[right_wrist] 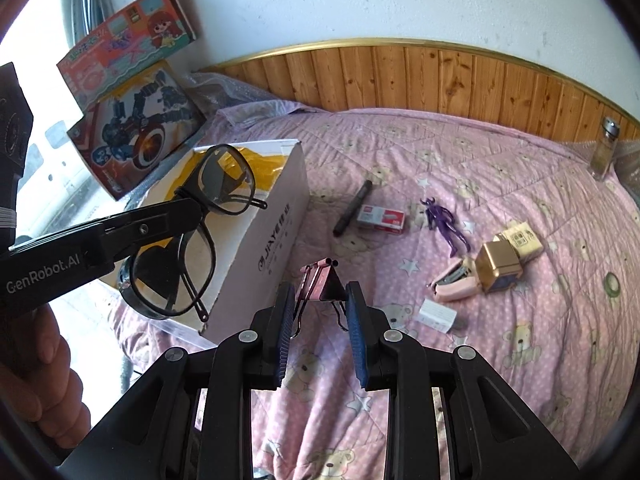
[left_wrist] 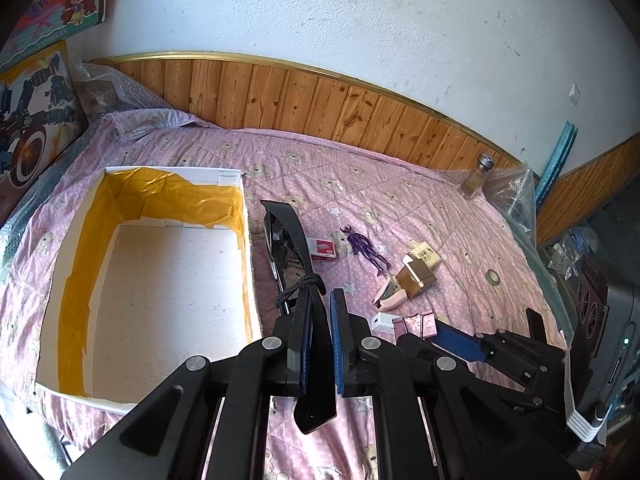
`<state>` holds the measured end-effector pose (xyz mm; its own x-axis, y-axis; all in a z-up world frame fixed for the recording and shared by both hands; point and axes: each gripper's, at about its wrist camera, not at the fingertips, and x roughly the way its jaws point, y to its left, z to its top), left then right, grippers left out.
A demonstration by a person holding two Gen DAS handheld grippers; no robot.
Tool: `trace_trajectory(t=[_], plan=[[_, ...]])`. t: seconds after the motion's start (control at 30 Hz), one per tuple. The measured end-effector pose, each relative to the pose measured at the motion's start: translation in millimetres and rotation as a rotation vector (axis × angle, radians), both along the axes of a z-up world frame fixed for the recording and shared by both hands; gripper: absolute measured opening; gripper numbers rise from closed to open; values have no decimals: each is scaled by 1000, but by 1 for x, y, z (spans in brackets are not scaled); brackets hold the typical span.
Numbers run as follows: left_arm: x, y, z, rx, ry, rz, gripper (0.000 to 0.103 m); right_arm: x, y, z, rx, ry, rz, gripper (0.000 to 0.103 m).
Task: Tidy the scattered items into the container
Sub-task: 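Carry the glasses in the left tool and the clip in the right tool over the white box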
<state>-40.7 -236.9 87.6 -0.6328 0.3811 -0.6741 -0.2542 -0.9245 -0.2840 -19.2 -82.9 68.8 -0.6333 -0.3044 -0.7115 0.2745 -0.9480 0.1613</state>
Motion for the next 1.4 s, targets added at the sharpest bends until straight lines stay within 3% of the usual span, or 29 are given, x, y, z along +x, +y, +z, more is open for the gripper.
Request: trace_trajectory(t=[0.83,1.4], plan=[[-25,-77,4,-5,-6,116,10,-50,-97,35,-24,-1,195,27],[-64,-110,-11,-36,-107,181,10,-100,-142,32,-15,-91,321,27]])
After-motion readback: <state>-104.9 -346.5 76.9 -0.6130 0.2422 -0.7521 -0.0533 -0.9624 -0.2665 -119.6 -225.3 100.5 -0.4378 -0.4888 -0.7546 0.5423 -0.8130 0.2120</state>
